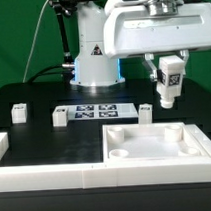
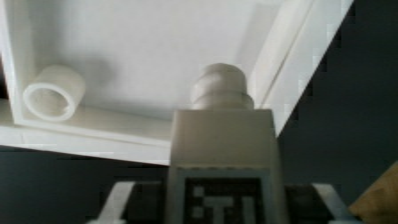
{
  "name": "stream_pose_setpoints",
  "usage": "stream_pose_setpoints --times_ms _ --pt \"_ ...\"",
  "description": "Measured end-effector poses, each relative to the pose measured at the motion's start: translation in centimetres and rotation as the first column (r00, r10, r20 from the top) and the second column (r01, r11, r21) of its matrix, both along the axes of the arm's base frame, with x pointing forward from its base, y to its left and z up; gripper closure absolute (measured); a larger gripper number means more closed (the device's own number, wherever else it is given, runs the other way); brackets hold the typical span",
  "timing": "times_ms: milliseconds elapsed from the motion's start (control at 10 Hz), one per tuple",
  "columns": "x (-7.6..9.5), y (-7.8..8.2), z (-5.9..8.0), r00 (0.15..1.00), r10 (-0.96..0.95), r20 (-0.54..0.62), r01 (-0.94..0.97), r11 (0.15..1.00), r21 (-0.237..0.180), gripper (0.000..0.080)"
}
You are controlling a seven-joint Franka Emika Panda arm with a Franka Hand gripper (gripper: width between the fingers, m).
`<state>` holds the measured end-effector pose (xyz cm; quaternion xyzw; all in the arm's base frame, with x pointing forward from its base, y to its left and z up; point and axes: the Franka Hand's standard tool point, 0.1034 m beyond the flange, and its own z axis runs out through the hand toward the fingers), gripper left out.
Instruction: Assemble one leg
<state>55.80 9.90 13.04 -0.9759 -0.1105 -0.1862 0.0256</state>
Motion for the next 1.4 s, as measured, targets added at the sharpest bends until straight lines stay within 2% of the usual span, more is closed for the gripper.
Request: stream_pose_setpoints --times_ms 300,500,900,1100,1400 --pt "2.3 1.0 -0.9 1.0 0.007 0.009 -0.007 1.0 0.01 0.0512" --pt "2.7 1.0 -1.0 0.999 0.005 0.052 -0.006 1.0 0.019 0.0512" --pt "2.6 0.8 -1.3 0.999 0.007 0.05 -0.008 1.0 0.017 0.0512" --pt "3.9 1.0 -1.6 0.998 0.011 0.059 -0.012 1.0 0.019 0.0512" --pt "5.3 1.6 -3.3 0.997 0.015 0.069 -0.017 0.999 0.027 0.0512"
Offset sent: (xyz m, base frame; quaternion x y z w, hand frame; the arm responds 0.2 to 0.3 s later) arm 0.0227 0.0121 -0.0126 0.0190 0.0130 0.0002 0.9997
